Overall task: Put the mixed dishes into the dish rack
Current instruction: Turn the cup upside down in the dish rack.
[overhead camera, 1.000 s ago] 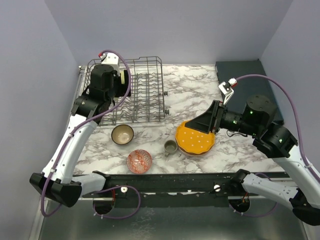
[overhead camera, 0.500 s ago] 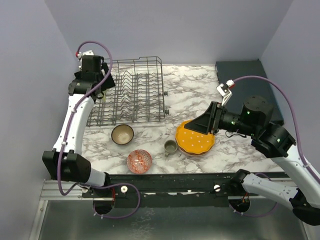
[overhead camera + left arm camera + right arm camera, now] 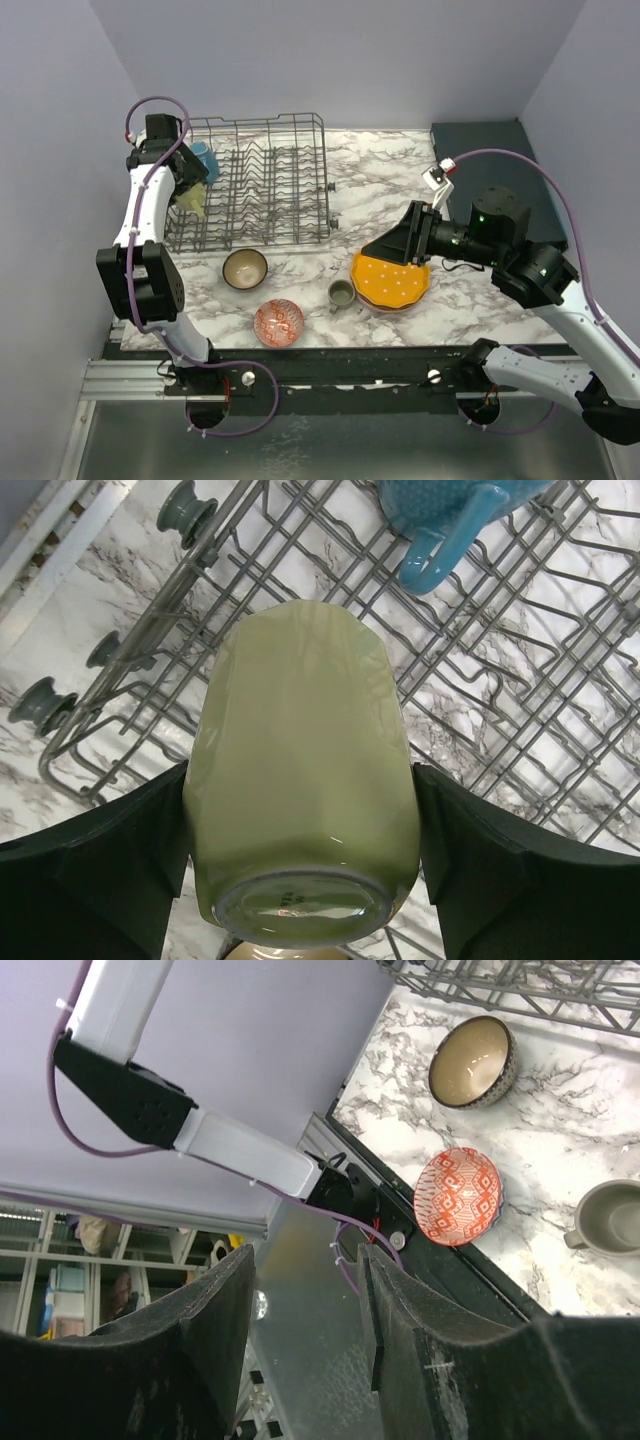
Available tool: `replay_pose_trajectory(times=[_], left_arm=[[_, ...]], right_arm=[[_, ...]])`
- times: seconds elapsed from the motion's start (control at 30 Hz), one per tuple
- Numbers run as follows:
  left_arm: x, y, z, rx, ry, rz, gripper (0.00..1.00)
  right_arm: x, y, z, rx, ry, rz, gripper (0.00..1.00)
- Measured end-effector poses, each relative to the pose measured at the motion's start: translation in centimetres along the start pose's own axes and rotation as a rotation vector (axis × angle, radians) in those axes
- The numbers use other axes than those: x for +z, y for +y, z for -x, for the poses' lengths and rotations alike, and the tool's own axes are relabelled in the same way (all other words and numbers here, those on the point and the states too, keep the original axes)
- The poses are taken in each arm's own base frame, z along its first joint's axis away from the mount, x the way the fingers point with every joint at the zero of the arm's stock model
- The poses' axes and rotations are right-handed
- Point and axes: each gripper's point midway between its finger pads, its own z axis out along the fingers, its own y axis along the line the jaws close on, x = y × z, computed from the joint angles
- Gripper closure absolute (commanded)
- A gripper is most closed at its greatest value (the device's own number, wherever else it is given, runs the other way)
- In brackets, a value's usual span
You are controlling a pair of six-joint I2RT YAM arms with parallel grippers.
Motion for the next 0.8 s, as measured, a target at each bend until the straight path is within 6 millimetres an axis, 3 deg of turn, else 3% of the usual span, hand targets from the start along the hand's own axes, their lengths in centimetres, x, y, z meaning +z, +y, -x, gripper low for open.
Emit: replay_pose_trajectory(times=[0.3, 0.8], left_arm=[[3.5, -0.8, 0.0, -0.066, 0.068, 0.008, 1.00], [9.7, -1.4, -0.6, -0.085, 0.149, 0.062, 1.00]], right_arm=[[0.4, -1.5, -1.2, 0.016, 0.026, -0.028, 0.49], [0.6, -2.2, -1.6, 0.024, 0.037, -0.041, 0.49]])
